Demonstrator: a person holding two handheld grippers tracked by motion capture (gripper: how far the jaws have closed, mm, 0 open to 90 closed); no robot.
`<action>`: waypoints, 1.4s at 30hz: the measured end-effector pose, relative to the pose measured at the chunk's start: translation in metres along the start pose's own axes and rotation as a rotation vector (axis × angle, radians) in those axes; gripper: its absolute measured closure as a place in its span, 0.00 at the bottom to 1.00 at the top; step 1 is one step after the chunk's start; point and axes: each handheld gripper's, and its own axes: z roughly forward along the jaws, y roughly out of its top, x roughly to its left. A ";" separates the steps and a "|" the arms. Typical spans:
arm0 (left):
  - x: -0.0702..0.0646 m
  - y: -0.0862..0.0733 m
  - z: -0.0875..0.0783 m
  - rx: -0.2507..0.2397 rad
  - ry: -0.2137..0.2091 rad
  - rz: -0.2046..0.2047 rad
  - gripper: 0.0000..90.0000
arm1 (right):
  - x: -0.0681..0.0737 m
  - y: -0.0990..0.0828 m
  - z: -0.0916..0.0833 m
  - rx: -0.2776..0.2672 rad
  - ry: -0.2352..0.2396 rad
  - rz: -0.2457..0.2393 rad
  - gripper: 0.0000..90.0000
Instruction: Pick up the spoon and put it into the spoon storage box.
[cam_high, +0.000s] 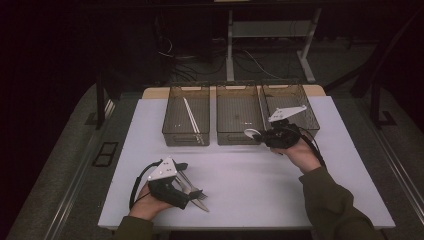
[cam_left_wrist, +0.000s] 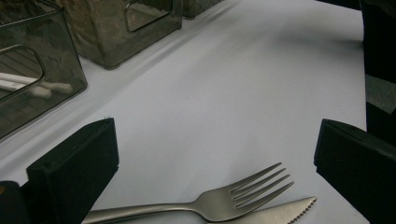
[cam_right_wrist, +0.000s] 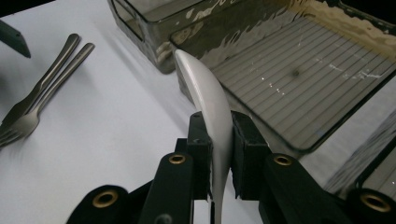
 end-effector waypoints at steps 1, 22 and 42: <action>0.000 0.000 0.000 0.000 0.000 0.000 0.00 | -0.001 0.003 0.001 -0.001 -0.002 -0.001 0.88; -0.001 0.001 -0.002 -0.008 -0.003 0.002 0.00 | -0.016 0.063 0.030 0.009 -0.037 0.011 0.88; -0.001 0.001 -0.002 -0.024 -0.008 -0.005 0.00 | -0.028 0.076 0.084 0.094 -0.087 0.032 0.88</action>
